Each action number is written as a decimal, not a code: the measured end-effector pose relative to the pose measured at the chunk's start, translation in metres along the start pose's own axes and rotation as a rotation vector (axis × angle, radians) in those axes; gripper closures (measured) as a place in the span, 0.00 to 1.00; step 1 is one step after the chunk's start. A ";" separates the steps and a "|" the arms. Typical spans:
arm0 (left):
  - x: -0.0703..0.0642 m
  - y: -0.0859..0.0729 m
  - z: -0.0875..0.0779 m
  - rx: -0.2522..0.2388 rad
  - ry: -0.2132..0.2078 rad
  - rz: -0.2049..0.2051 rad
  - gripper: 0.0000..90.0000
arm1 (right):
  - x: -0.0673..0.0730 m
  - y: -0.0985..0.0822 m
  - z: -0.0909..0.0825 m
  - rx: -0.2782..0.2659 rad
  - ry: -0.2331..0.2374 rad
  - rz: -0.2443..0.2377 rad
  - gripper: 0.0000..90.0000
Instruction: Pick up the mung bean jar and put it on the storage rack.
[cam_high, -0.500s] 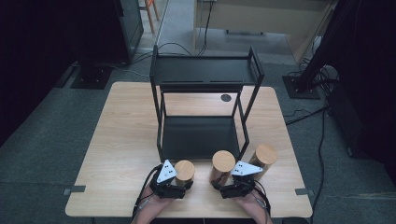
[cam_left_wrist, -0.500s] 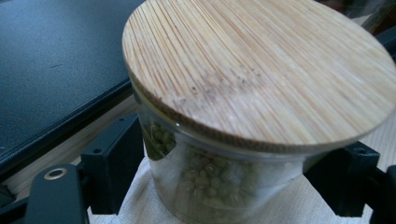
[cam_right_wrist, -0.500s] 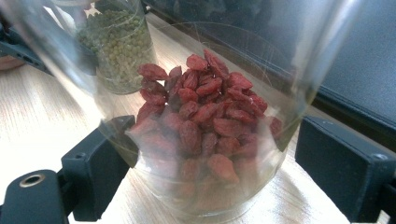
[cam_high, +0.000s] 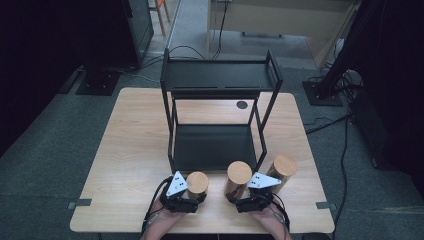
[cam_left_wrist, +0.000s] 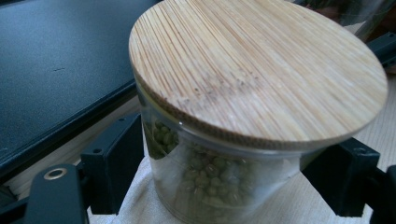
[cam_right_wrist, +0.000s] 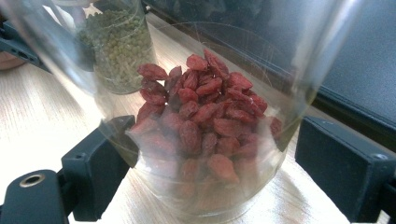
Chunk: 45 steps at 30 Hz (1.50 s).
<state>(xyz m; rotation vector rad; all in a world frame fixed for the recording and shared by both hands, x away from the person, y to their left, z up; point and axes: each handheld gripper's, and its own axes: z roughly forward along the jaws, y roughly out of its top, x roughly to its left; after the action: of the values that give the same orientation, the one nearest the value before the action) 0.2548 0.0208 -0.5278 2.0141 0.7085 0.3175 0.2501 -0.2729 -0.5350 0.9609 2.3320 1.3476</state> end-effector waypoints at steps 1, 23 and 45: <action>0.000 0.000 0.000 0.000 0.000 0.000 0.21 | 0.000 0.000 0.000 0.000 0.000 0.000 0.13; 0.000 0.004 0.007 0.041 0.018 0.005 0.21 | 0.000 0.000 0.000 0.000 -0.001 0.000 0.13; -0.005 0.012 0.009 0.077 0.043 0.047 0.28 | 0.001 0.000 0.000 0.003 -0.003 -0.010 0.13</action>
<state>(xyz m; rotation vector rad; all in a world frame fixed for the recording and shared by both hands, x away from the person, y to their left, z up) 0.2594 0.0065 -0.5218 2.1052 0.7104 0.3669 0.2491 -0.2723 -0.5347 0.9504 2.3338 1.3386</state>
